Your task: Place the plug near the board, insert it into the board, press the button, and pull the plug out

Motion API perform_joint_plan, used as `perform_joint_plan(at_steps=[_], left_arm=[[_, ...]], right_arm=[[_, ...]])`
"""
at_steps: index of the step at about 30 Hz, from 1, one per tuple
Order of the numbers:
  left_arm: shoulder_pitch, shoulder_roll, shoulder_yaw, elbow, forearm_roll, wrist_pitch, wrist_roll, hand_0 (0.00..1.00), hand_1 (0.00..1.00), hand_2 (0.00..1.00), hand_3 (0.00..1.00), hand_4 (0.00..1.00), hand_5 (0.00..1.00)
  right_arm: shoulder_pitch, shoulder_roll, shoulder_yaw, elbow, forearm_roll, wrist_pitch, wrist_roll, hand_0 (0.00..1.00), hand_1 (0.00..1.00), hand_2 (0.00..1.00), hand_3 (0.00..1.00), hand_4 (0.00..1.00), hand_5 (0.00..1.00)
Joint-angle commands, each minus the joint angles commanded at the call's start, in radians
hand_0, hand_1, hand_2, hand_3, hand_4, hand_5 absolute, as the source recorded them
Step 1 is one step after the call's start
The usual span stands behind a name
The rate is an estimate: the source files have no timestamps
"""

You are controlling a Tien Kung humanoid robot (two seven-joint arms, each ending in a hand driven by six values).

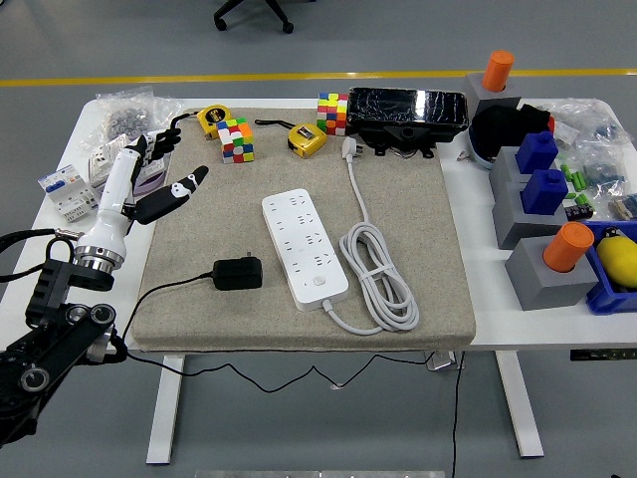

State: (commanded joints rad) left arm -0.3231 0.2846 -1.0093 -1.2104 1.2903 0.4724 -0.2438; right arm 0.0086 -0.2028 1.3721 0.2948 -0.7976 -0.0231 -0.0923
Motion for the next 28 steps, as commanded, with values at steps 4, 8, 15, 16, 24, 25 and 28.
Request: perform_joint_plan(at_steps=[4, 8, 15, 16, 24, 25, 28], left_arm=[[0.001, 0.003, -0.006, -0.005, 0.002, -0.001, 0.004, 0.798, 0.787, 0.786, 0.763, 0.834, 0.352], [-0.003, 0.006, -0.007, -0.007, 0.002, -0.003, 0.009, 0.799, 0.787, 0.785, 0.76, 0.832, 0.35], [-0.007, 0.011, -0.007, -0.014, 0.002, -0.007, 0.013, 0.8, 0.787, 0.784, 0.757, 0.83, 0.348], [-0.008, 0.012, -0.005, -0.015, 0.002, -0.007, 0.014, 0.8, 0.787, 0.784, 0.757, 0.83, 0.348], [-0.011, 0.016, -0.004, -0.021, 0.002, -0.009, 0.016, 0.801, 0.786, 0.784, 0.757, 0.831, 0.351], [-0.012, 0.016, -0.003, -0.022, 0.002, -0.009, 0.016, 0.802, 0.786, 0.784, 0.757, 0.829, 0.351], [-0.013, 0.018, -0.002, -0.022, 0.003, -0.008, 0.015, 0.802, 0.786, 0.784, 0.757, 0.829, 0.351]], right_arm=[[0.004, -0.002, -0.008, -0.003, 0.002, 0.001, -0.001, 0.53, 0.629, 0.613, 0.549, 0.885, 0.406], [0.009, -0.003, -0.018, -0.002, 0.003, 0.003, -0.001, 0.531, 0.63, 0.617, 0.55, 0.887, 0.409], [0.016, -0.004, -0.027, -0.005, 0.004, 0.004, -0.003, 0.53, 0.63, 0.619, 0.551, 0.888, 0.408], [0.017, -0.005, -0.029, -0.005, 0.004, 0.005, -0.003, 0.53, 0.63, 0.619, 0.551, 0.888, 0.408], [0.019, -0.012, -0.037, -0.005, 0.004, 0.005, -0.004, 0.53, 0.631, 0.621, 0.551, 0.889, 0.411], [0.02, -0.012, -0.039, -0.006, 0.004, 0.005, -0.004, 0.532, 0.632, 0.622, 0.551, 0.889, 0.412], [0.021, -0.013, -0.046, -0.006, 0.005, 0.005, -0.004, 0.532, 0.632, 0.622, 0.551, 0.889, 0.412]])
